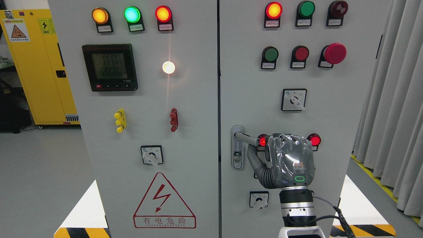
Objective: Release door handle
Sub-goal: 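Open the right hand and move it away from the handle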
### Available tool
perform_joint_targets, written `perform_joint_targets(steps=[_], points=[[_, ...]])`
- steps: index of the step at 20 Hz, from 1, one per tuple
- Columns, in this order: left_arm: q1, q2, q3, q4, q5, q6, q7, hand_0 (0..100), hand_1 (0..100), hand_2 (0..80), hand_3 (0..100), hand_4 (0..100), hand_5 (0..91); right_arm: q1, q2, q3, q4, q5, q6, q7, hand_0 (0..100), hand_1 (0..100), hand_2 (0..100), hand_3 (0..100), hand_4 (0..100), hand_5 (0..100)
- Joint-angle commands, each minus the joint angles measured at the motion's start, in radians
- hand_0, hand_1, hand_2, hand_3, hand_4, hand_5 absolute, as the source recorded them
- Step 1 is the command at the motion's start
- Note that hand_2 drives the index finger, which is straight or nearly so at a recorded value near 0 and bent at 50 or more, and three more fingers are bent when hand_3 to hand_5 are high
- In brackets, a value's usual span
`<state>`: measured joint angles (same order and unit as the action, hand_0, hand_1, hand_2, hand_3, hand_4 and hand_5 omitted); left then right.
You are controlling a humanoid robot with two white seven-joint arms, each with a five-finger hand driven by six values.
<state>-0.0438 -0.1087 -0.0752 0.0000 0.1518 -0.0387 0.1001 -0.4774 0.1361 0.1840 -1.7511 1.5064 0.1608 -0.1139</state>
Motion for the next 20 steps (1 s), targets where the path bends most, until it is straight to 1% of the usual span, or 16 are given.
perform_joint_targets(steps=[1,3,6,7,9,10,11,12,13,14,15,16,17,18,19,20], points=[[-0.001,0.0,0.0,-0.012,0.0,0.0,0.0,12,56,0.0,0,0,0.0,0.042,-0.003,0.0,-0.028,0.0,-0.004,-0.01,56,40,96,100,100,96],[0.001,0.0,0.0,-0.012,0.0,0.0,0.0,12,56,0.0,0,0,0.0,0.077,-0.032,-0.001,-0.057,-0.002,-0.006,-0.013,56,40,94,100,100,96],[0.001,0.0,0.0,-0.012,0.0,0.0,0.0,12,56,0.0,0,0,0.0,0.132,-0.059,-0.02,-0.117,-0.003,-0.012,-0.02,56,40,90,100,100,95],[0.001,0.0,0.0,-0.012,0.0,0.0,0.0,12,56,0.0,0,0,0.0,0.154,-0.068,-0.034,-0.136,-0.003,-0.024,-0.02,56,40,74,100,91,82],[0.001,0.0,0.0,-0.012,0.0,0.0,0.0,12,56,0.0,0,0,0.0,0.187,-0.075,-0.066,-0.168,-0.008,-0.068,-0.021,55,40,71,100,89,79],[0.001,0.0,0.0,-0.012,0.0,0.0,0.0,12,56,0.0,0,0,0.0,0.212,-0.075,-0.086,-0.185,-0.009,-0.081,-0.021,54,40,57,83,76,63],[0.001,0.0,0.0,-0.012,0.0,0.0,0.0,12,56,0.0,0,0,0.0,0.236,-0.075,-0.098,-0.198,-0.011,-0.092,-0.021,54,40,57,83,76,63],[0.001,0.0,0.0,-0.012,0.0,0.0,0.0,12,56,0.0,0,0,0.0,0.255,-0.076,-0.106,-0.209,-0.018,-0.101,-0.029,52,41,44,63,58,45],[0.001,0.0,0.0,-0.012,0.0,0.0,0.0,12,56,0.0,0,0,0.0,0.27,-0.079,-0.115,-0.223,-0.046,-0.113,-0.047,49,40,35,52,46,34],[0.001,0.0,0.0,-0.012,0.0,0.0,0.0,12,56,0.0,0,0,0.0,0.282,-0.088,-0.121,-0.231,-0.075,-0.127,-0.061,49,40,28,44,39,27],[0.001,0.0,0.0,-0.012,0.0,0.0,0.0,12,56,0.0,0,0,0.0,0.289,-0.101,-0.123,-0.238,-0.1,-0.138,-0.076,48,40,28,43,38,27],[0.001,0.0,0.0,-0.012,0.0,0.0,0.0,12,56,0.0,0,0,0.0,0.292,-0.104,-0.124,-0.243,-0.11,-0.141,-0.088,47,40,15,26,25,14],[0.001,0.0,0.0,-0.012,0.0,0.0,0.0,12,56,0.0,0,0,0.0,0.293,-0.104,-0.129,-0.246,-0.114,-0.142,-0.093,46,39,15,26,24,14],[0.001,0.0,0.0,-0.012,0.0,0.0,0.0,12,56,0.0,0,0,0.0,0.293,-0.104,-0.129,-0.246,-0.117,-0.142,-0.098,45,39,9,18,18,9],[0.001,0.0,0.0,-0.012,0.0,0.0,0.0,12,56,0.0,0,0,0.0,0.293,-0.102,-0.127,-0.245,-0.117,-0.142,-0.099,45,39,9,18,18,9],[-0.001,0.0,0.0,-0.012,0.0,0.0,0.0,12,56,0.0,0,0,0.0,0.29,-0.102,-0.127,-0.245,-0.117,-0.142,-0.099,44,39,4,12,12,3]])
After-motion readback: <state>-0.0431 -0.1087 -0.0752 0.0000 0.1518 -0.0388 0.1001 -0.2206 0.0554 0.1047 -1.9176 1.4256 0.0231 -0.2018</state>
